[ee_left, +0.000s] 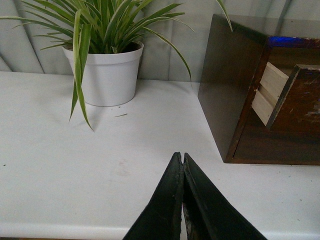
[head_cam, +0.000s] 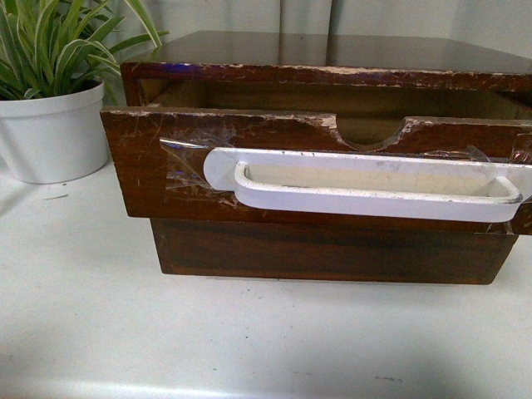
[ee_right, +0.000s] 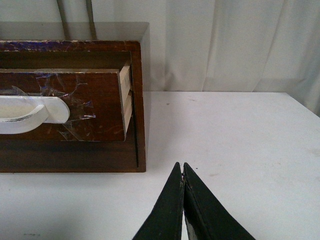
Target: Open drawer
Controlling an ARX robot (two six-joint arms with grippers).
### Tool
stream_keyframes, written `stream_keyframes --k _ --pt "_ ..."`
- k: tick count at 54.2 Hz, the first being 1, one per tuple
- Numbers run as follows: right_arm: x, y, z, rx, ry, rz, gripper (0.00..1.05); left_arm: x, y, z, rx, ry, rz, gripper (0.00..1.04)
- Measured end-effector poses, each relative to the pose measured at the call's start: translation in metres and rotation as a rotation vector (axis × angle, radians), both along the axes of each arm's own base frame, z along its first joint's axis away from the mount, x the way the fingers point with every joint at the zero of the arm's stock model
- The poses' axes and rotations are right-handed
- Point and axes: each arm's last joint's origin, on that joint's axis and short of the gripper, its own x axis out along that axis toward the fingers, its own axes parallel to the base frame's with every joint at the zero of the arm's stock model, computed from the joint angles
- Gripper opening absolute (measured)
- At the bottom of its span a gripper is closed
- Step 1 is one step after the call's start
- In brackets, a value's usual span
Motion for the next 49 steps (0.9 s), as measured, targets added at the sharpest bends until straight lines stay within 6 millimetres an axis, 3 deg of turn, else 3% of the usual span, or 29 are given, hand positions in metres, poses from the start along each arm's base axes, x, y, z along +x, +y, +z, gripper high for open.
stream_keyframes --k 3,11,27,30,49 --pt "0.0 0.0 0.0 0.0 0.0 0.0 0.15 0.0 0.0 0.0 0.0 0.0 0.0 0.08" --pt "0.0 0.0 0.0 0.0 0.0 0.0 0.38 0.0 0.0 0.0 0.0 0.0 0.0 0.32" --pt "0.0 0.0 0.0 0.0 0.0 0.0 0.96 0.0 0.0 0.0 0.0 0.0 0.0 0.92" --pt "0.0 0.0 0.0 0.001 0.0 0.0 0.97 0.0 0.0 0.0 0.0 0.0 0.0 1.0" --pt "0.0 0.0 0.0 0.001 0.0 0.0 0.96 0.0 0.0 0.0 0.001 0.0 0.0 0.98"
